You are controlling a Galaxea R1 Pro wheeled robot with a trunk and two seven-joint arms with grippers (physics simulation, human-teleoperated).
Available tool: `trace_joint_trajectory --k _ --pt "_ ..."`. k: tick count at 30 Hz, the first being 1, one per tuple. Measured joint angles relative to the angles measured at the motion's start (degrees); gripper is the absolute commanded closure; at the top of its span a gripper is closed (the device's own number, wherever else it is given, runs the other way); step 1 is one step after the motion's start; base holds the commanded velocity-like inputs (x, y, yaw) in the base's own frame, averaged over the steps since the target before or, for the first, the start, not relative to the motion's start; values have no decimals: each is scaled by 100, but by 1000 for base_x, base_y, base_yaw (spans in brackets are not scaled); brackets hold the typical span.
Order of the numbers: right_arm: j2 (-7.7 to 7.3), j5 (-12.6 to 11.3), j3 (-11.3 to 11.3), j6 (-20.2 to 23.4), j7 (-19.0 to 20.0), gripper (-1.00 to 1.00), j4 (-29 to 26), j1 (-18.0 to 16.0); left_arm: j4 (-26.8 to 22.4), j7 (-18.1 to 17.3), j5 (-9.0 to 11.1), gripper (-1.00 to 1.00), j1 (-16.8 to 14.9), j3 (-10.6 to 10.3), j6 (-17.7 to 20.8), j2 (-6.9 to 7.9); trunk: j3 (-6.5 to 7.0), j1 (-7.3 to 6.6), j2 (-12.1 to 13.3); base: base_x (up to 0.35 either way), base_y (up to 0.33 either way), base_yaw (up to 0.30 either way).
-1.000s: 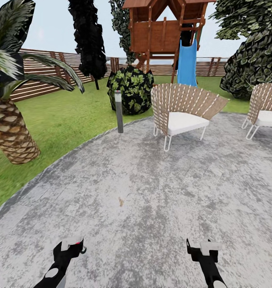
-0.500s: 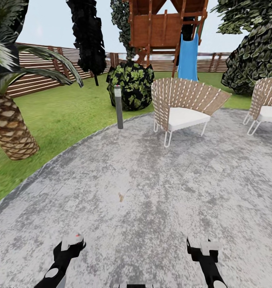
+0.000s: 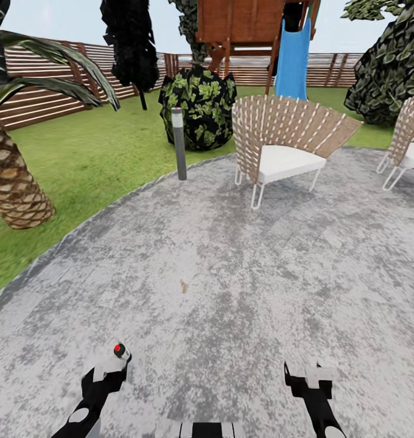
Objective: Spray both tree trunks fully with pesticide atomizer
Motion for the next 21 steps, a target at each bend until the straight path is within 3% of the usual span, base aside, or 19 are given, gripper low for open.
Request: trace_joint_trajectory --k 21 --pt "4 0 8 0 1 -100 8 0 -14 -3 -1 -100 0 -9 0 0 -657 54 -28 0 0 0"
